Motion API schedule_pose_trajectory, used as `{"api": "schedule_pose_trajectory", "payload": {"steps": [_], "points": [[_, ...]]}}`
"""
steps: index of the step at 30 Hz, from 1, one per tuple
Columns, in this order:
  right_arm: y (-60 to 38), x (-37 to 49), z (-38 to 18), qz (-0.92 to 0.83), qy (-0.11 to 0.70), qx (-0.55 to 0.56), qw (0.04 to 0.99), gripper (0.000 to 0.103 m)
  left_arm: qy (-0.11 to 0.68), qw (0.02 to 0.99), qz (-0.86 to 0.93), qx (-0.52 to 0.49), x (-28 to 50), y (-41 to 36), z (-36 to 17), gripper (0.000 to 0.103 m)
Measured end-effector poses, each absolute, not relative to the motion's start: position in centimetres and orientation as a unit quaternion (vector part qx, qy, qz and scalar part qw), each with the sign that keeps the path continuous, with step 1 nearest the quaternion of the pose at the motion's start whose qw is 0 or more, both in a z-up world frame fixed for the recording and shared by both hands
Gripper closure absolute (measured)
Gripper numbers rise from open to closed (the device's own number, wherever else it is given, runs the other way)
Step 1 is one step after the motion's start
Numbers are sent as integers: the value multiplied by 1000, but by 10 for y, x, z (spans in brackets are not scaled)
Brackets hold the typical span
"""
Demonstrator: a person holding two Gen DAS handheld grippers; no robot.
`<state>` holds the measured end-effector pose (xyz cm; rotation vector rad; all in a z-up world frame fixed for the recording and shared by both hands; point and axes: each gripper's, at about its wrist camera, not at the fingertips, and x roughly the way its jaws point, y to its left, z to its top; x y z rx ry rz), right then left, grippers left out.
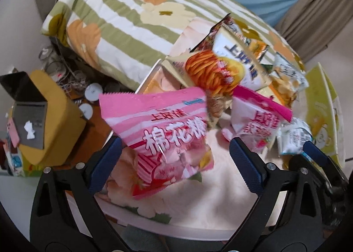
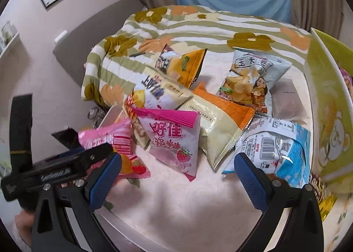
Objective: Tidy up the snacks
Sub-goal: 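Move both tools back toward the remaining snack bags on the table, then grasp the pink marshmallow bag with left tool while right tool grasps pink strawberry bag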
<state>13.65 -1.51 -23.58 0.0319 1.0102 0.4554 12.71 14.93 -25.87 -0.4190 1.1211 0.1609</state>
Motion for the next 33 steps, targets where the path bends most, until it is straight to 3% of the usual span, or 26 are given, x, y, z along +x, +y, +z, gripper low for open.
{"api": "schedule_pose_trajectory", "payload": {"steps": [11, 29, 31, 33], "points": [[4, 152, -259, 258, 486, -28, 834, 10, 553, 803, 79, -210, 136, 149, -283, 34], [24, 170, -279, 228, 501, -33, 834, 18, 551, 808, 60, -201, 112, 152, -275, 47], [27, 170, -280, 222, 500, -36, 836, 22, 550, 809, 58, -199, 111, 151, -276, 47], [30, 170, -283, 216, 504, -36, 836, 32, 550, 810, 55, -197, 110, 150, -277, 47]]}}
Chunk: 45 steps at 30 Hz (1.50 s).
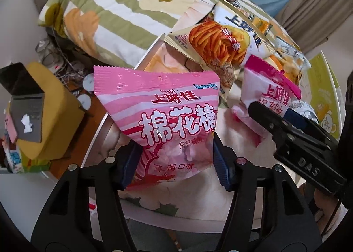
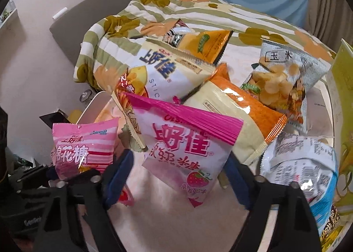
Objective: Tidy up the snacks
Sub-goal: 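Grasp the pink marshmallow bag with left tool while right tool grasps pink strawberry bag, then carry both pink bags into the box and open both tools to release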
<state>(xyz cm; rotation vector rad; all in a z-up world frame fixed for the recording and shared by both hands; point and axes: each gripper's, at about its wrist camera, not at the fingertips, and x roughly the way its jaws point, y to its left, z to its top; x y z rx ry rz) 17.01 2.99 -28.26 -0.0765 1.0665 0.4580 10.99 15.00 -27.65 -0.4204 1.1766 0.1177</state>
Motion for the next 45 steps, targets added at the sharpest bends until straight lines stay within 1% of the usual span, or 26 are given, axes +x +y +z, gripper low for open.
{"api": "schedule_pose_trajectory", "payload": {"steps": [1, 2, 3, 4, 5, 9, 14, 20, 25, 31, 38, 45], "points": [[31, 170, -284, 213, 506, -34, 835, 35, 550, 810, 54, -196, 109, 150, -277, 47], [31, 171, -286, 209, 510, -32, 834, 44, 549, 811, 52, -196, 109, 149, -277, 47], [31, 171, -288, 209, 515, -27, 831, 50, 549, 811, 51, -196, 109, 150, -278, 47], [31, 172, -290, 211, 521, -18, 827, 53, 548, 811, 50, -197, 109, 151, -277, 47], [31, 171, -291, 214, 523, -12, 825, 58, 547, 812, 48, -197, 108, 151, -276, 47], [33, 165, -286, 217, 518, -15, 827, 64, 543, 815, 41, -198, 107, 153, -272, 48], [28, 158, -277, 214, 513, -6, 831, 64, 537, 820, 32, -196, 103, 152, -262, 48], [16, 149, -258, 206, 497, 6, 843, 64, 521, 834, 11, -181, 101, 145, -238, 48], [0, 137, -225, 192, 471, 22, 861, 64, 497, 852, -15, -163, 102, 136, -204, 48], [-29, 122, -179, 170, 441, 54, 880, 64, 452, 882, -67, -113, 112, 114, -150, 48], [-92, 109, -123, 115, 407, 79, 903, 64, 408, 898, -139, -86, 142, 59, -96, 48], [-188, 106, -95, 48, 381, 95, 919, 64, 396, 894, -198, -66, 174, -41, -75, 48]]}}
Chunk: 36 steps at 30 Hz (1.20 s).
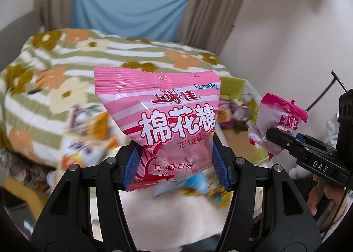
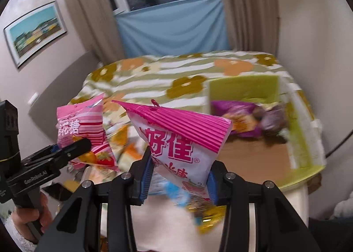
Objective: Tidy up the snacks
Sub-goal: 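Carry both pink bags into the box and open both tools to release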
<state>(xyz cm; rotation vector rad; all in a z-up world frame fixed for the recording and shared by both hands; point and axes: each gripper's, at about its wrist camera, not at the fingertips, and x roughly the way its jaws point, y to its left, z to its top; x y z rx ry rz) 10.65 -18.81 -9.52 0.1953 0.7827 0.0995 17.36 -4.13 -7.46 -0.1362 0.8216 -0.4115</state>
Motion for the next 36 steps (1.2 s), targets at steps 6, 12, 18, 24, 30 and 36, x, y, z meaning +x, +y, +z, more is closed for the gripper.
{"api": "schedule_pose_trajectory", "payload": {"steps": [6, 12, 18, 24, 30, 36], "points": [[-264, 115, -97, 17, 381, 111, 918, 64, 422, 872, -240, -57, 206, -143, -86, 48], [-328, 123, -109, 7, 394, 131, 910, 64, 460, 851, -251, -33, 235, -229, -117, 48], [-369, 134, -126, 17, 417, 144, 897, 64, 509, 831, -222, -24, 250, -267, -158, 22], [-387, 145, -139, 42, 431, 142, 890, 64, 500, 848, -176, -10, 238, -265, -161, 4], [-385, 154, -146, 76, 444, 142, 882, 64, 494, 854, -153, -50, 226, -237, -152, 4], [-373, 171, -163, 106, 478, 136, 861, 64, 496, 857, -126, -63, 216, -219, -148, 4]]}}
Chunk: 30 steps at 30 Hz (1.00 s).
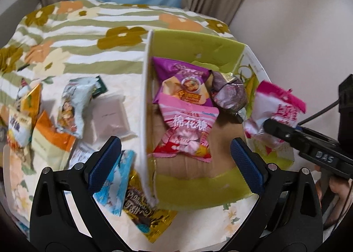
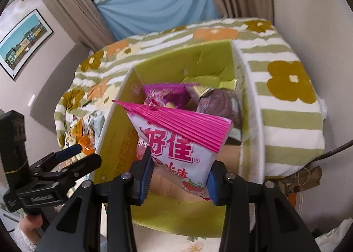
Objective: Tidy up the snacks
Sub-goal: 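Carry both pink bags into the box and open both tools to release, then move both tools back toward the remaining snack bags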
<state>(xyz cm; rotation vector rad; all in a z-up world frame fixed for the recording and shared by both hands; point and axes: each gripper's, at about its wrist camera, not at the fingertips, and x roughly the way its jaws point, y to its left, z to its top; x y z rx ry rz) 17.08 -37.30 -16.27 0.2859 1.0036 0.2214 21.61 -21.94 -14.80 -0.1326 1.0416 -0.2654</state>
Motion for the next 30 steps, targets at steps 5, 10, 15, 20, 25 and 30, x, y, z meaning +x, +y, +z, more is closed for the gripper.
{"api": "schedule_pose_trajectory", "payload": {"steps": [5, 10, 15, 20, 25, 30], "points": [[-369, 183, -180, 100, 493, 127, 855, 56, 493, 860, -112, -70, 204, -208, -145, 4], [-377, 179, -182, 86, 475, 133, 866, 6, 489, 864, -101, -70, 192, -198, -141, 4], [-381, 167, -175, 81, 457, 129, 876, 5, 489, 863, -96, -83, 182, -187, -142, 4], [-378, 161, -167, 87, 449, 115, 882, 5, 488, 865, -90, -78, 171, -179, -139, 4], [-374, 158, -153, 95, 435, 107, 889, 5, 483, 869, -74, -75, 160, -166, -127, 4], [-356, 154, -133, 114, 422, 86, 895, 5, 467, 879, -50, -87, 143, -136, -115, 4]]}}
